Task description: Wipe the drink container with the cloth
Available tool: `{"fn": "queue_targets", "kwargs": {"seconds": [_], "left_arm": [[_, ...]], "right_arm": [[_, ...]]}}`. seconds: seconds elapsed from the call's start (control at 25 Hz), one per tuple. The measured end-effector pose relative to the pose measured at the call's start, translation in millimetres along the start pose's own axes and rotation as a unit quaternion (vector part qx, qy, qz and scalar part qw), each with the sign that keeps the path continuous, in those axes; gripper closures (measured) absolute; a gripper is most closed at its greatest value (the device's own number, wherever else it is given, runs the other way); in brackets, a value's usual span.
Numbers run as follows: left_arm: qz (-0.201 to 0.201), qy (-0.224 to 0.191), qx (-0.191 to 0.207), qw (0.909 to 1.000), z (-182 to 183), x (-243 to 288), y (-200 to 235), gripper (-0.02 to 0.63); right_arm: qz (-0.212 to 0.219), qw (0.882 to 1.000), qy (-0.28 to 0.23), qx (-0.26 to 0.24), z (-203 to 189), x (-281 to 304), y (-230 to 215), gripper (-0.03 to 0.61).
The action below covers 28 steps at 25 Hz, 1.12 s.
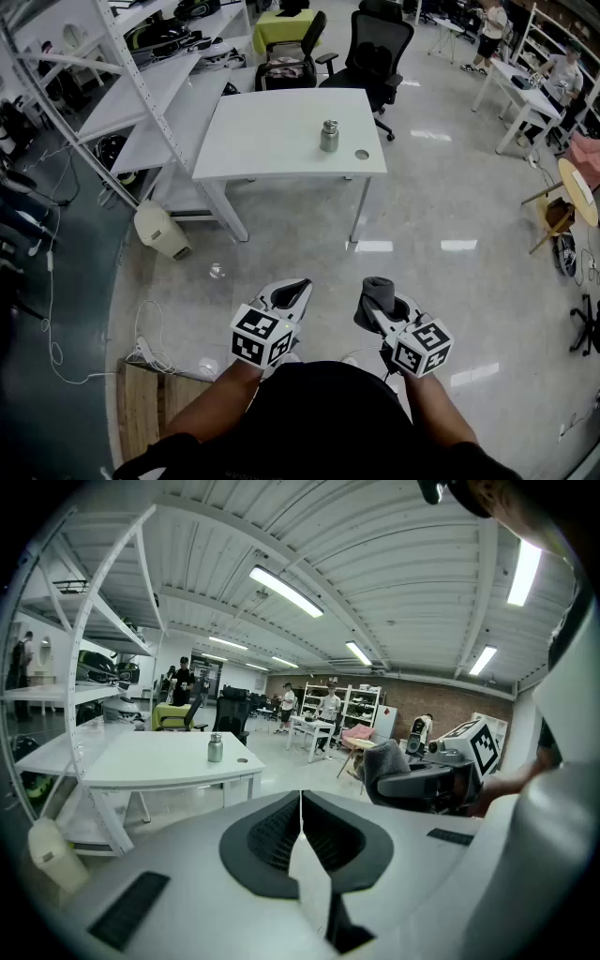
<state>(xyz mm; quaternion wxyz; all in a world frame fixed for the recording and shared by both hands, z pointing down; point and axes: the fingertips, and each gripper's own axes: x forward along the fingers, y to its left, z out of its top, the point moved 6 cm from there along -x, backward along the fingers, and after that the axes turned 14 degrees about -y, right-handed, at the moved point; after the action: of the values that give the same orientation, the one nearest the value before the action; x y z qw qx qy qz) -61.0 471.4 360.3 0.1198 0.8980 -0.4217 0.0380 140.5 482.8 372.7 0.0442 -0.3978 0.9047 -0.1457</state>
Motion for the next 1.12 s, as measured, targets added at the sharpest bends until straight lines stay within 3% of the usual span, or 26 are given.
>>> {"fn": "queue_targets", "kwargs": {"seconds": [0.68,1.12], "left_arm": [[0.0,-0.004,-0.002,1.0,-2,-5,-2,0.595],[-0.018,0.004,-0.007,0.9998,-10,-20,23,0.595]], "right_arm": [[-0.013,1.0,0.016,0.014,-6,-2,3,0.468],[-0.03,0.999,0.018,0.023,-16,15,24,0.468]]}}
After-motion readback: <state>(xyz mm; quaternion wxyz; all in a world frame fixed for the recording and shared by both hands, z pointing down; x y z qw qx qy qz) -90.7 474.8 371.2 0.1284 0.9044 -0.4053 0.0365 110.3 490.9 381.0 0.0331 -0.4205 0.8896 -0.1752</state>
